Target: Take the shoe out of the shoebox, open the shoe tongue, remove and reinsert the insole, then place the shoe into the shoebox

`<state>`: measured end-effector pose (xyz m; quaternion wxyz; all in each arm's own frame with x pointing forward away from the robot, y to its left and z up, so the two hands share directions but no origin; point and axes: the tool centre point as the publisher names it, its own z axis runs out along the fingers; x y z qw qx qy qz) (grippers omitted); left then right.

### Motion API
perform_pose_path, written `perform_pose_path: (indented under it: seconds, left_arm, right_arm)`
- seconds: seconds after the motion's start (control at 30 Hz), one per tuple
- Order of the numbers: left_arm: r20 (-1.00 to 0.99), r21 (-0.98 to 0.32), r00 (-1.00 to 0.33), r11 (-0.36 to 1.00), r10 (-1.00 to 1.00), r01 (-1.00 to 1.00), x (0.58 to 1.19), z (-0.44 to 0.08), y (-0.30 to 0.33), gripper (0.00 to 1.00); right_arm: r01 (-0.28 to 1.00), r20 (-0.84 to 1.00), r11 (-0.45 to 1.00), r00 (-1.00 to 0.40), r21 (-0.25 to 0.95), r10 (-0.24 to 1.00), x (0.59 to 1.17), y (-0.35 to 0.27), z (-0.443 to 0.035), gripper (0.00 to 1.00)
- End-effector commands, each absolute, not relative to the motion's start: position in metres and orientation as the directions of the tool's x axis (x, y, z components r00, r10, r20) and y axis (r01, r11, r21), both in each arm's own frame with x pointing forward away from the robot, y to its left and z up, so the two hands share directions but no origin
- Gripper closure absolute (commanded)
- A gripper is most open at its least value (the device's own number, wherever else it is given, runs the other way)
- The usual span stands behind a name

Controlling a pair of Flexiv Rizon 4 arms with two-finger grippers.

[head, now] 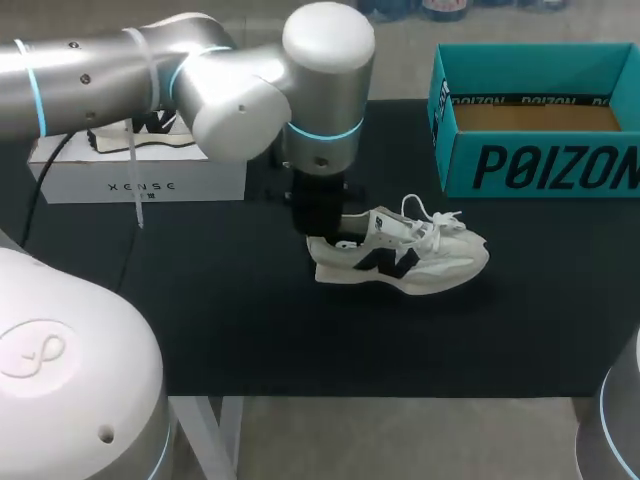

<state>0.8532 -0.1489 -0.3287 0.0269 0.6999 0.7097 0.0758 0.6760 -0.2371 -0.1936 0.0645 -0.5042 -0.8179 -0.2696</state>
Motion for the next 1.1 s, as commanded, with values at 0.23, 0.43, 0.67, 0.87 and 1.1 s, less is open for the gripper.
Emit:
perform_pose_path:
  seconds: [0.23, 0.43, 0.67, 0.87, 1.1]
  left_arm:
    - [0.104, 0.130, -0.033, 0.020, 0.994, 0.991, 0.853, -0.352, -0.163, 1.00]
    - [0.124, 0.127, -0.031, 0.015, 0.992, 0.992, 0.847, -0.358, -0.160, 1.00]
    - [0.159, 0.155, -0.028, 0.003, 0.987, 0.988, 0.841, -0.362, -0.159, 0.98]
    - [0.171, 0.186, -0.048, 0.015, 0.984, 0.982, 0.833, -0.353, -0.156, 0.00]
    - [0.143, 0.228, -0.100, 0.065, 0.985, 0.971, 0.822, -0.325, -0.143, 0.00]
  right_arm:
    - [0.860, 0.375, 0.346, -0.482, 0.376, 0.792, 0.675, -0.237, -0.194, 0.00]
    - [0.860, 0.375, 0.346, -0.482, 0.376, 0.792, 0.675, -0.237, -0.194, 0.00]
    - [0.860, 0.375, 0.346, -0.482, 0.376, 0.792, 0.675, -0.237, -0.194, 0.00]
    - [0.860, 0.375, 0.346, -0.482, 0.376, 0.792, 0.675, -0.237, -0.194, 0.00]
    - [0.860, 0.375, 0.346, -0.482, 0.376, 0.792, 0.675, -0.237, -0.194, 0.00]
